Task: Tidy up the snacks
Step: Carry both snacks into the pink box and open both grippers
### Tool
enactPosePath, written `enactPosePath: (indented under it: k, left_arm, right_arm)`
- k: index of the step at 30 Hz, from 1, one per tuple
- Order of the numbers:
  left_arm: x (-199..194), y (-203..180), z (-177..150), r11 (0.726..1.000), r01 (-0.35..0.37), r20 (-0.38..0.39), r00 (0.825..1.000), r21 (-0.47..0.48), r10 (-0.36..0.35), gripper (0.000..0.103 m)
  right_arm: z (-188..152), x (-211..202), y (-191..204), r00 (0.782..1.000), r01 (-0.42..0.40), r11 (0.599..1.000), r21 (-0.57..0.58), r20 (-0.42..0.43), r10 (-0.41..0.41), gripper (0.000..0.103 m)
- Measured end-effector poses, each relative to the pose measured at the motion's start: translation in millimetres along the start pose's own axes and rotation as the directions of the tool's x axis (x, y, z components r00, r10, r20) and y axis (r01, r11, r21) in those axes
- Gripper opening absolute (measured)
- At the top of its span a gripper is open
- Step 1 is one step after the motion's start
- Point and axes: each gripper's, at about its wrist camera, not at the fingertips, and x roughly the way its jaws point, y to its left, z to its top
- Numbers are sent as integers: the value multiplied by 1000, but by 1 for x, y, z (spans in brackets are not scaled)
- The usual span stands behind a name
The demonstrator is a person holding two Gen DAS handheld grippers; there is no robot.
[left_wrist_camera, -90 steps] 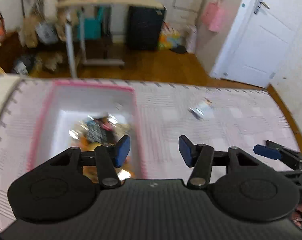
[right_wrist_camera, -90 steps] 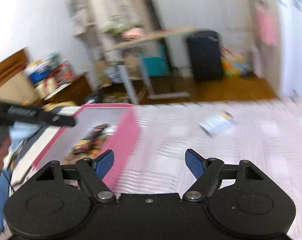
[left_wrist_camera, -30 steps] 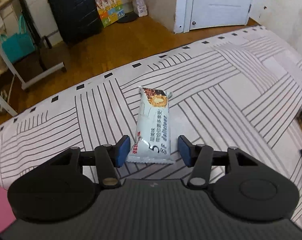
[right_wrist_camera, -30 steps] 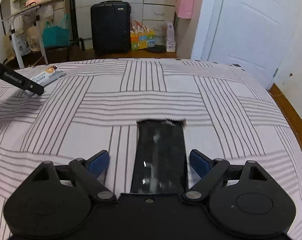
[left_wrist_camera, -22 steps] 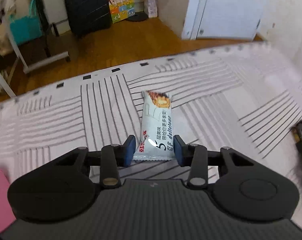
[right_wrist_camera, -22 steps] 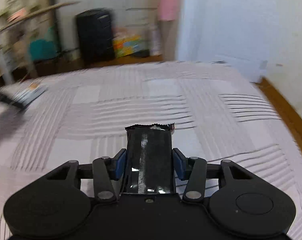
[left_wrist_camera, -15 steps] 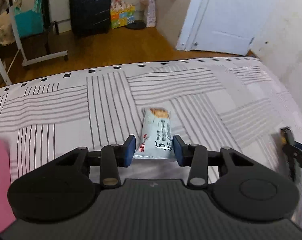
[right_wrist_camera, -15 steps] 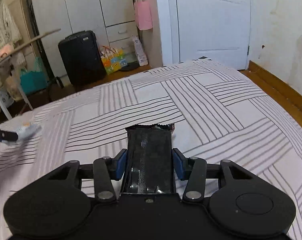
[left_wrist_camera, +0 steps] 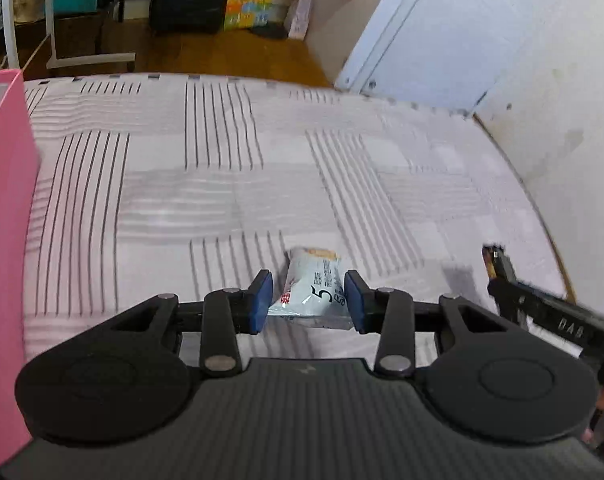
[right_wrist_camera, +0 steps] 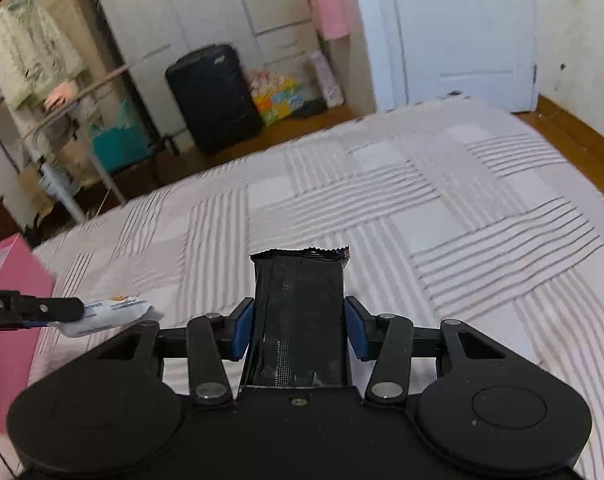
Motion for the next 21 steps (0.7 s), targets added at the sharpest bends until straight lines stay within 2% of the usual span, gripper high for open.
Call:
enactPosePath:
  k: [4, 6, 9, 12, 13, 14, 15, 17, 21]
  left_arm:
    - [4, -11, -19, 997, -21, -70, 997, 74, 26, 38]
    - [7, -20, -27, 991, -41, -58, 997, 129, 49, 40]
    - [16, -33, -35, 971, -91, 1, 996, 220, 93, 46]
    - [37, -42, -38, 948, -149, -24, 987, 283, 162, 49]
    - [42, -44, -42, 941, -159, -35, 983, 297, 178, 45]
    - [45, -45, -46, 934, -185, -34, 978, 306, 205, 30]
    - [46, -46, -49, 928, -212, -27, 973, 306, 231, 26]
    - [39, -46, -51, 931, -210, -27, 973, 300, 228, 24]
    - [11, -44, -50, 957, -172, -40, 982, 235, 187, 24]
  right_arm:
    - [-12, -3, 14, 999, -27, 998, -54, -24, 26, 53]
    - [-14, -3, 17, 999, -34, 998, -60, -37, 31, 53]
    - [-16, -3, 18, 998, -50, 996, -68, -51, 47, 53]
    - [-15, -6, 21, 997, -58, 996, -73, -53, 54, 53]
    - [-15, -8, 21, 997, -62, 995, -74, -54, 58, 53]
    - [-16, -9, 20, 997, -64, 995, -75, -55, 60, 53]
    - [-16, -10, 20, 997, -65, 995, -77, -56, 61, 53]
    - [-17, -14, 22, 996, -71, 994, -88, -60, 66, 53]
    - [-23, -22, 37, 994, -108, 981, -162, -51, 101, 53]
